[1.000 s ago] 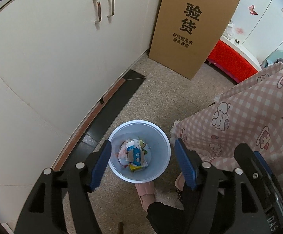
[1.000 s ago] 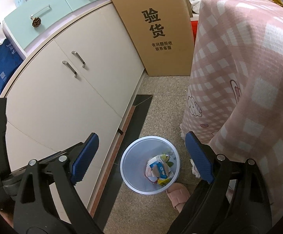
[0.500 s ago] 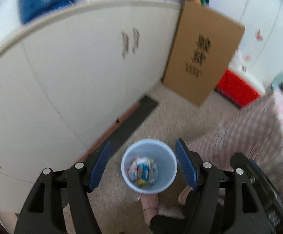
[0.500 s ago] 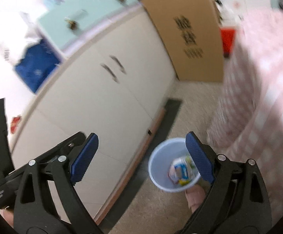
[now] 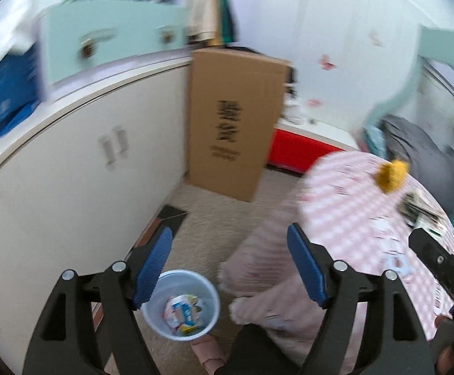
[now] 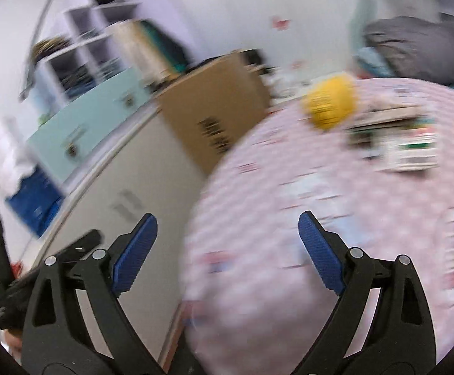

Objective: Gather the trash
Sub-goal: 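Move both tools back over the table toward the newspaper and box, then grasp the folded newspaper with the left tool while the right tool grasps the white medicine box, then carry the newspaper and medicine box down over the blue bin, then open both tools to drop the newspaper and box into the bin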

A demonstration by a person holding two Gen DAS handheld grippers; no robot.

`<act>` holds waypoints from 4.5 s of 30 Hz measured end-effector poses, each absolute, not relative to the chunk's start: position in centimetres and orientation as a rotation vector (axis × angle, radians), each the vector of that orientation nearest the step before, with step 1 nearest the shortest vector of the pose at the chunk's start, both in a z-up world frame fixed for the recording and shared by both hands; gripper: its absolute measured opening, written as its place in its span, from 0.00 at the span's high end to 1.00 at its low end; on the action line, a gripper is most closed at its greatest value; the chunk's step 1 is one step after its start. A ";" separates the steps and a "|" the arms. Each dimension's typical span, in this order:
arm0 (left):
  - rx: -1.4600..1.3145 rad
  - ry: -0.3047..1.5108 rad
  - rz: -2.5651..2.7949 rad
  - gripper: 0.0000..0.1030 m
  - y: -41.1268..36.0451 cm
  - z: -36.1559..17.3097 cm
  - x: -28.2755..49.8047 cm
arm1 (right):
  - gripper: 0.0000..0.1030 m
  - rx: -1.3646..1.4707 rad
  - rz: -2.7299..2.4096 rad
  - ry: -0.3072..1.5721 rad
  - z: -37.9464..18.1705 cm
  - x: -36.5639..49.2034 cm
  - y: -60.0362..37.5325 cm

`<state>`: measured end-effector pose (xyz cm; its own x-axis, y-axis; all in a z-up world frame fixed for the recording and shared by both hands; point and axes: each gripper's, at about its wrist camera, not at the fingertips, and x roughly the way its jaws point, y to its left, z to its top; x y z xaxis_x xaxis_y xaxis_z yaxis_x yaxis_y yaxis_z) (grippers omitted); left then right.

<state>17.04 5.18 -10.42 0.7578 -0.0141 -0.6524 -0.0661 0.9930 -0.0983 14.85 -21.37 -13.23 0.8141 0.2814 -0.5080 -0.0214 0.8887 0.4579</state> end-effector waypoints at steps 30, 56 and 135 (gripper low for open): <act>0.262 0.720 -0.361 0.25 -18.3 -11.6 23.2 | 0.97 0.410 0.062 0.697 -16.3 19.0 -36.6; 0.747 0.487 -0.549 0.90 -33.5 -15.4 23.6 | 0.97 0.523 -0.052 0.659 -16.2 14.5 -41.5; -0.260 1.021 0.197 0.97 21.0 -29.5 19.3 | 0.21 0.128 0.345 0.854 -27.8 19.8 3.5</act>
